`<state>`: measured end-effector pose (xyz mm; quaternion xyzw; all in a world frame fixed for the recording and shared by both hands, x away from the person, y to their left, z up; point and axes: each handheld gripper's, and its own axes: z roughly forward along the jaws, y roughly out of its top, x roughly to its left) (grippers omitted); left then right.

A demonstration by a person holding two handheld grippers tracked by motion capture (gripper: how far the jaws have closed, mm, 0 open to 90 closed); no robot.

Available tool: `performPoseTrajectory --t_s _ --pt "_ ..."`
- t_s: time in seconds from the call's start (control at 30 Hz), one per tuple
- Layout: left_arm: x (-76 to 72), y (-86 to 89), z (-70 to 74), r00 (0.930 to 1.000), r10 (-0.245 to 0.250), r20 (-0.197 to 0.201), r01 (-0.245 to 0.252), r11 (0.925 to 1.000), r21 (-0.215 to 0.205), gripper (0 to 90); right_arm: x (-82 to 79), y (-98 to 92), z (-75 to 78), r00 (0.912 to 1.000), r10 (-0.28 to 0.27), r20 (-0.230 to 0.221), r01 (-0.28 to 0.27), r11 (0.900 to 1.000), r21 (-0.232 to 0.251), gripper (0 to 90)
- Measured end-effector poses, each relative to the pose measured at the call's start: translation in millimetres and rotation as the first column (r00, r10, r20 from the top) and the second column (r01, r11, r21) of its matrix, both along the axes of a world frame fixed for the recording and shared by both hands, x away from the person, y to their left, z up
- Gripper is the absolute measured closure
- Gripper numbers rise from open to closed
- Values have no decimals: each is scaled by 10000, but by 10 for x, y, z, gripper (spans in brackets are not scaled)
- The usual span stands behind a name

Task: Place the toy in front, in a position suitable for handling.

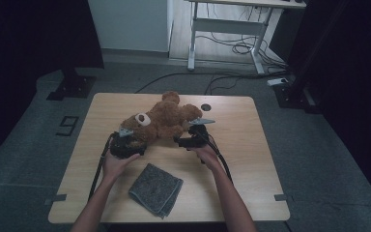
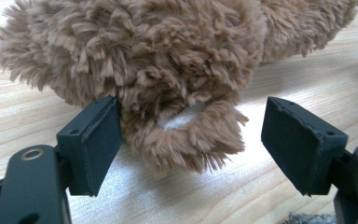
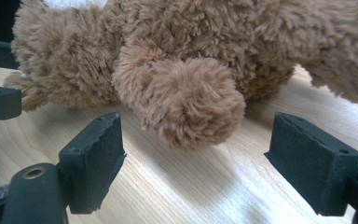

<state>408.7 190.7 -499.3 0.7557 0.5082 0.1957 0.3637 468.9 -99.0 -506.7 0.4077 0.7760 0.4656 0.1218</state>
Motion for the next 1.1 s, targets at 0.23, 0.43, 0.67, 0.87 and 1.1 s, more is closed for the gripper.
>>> performPoseTrajectory --t_s 0.23,0.43,0.67,0.87,1.1 --pt "51 -5 14 10000 18 -38 -18 10000 55 215 110 113 -57 9999 66 -122 -65 9999 151 187" --pt "75 -24 -27 9999 57 -143 -55 9999 134 247 251 223 -109 9996 79 -256 -74 9997 216 227" --pt "104 -15 -33 9991 430 -45 -429 9985 333 338 365 359 -185 9955 737 -603 -721 9970 289 498" --pt "115 6 -40 9986 528 4 -527 9981 319 497 401 329 -236 9888 1257 -809 -1175 9881 997 691" --pt "138 8 -70 9986 521 109 -524 9980 343 611 375 317 -220 9869 1541 -474 -1510 9866 621 739"
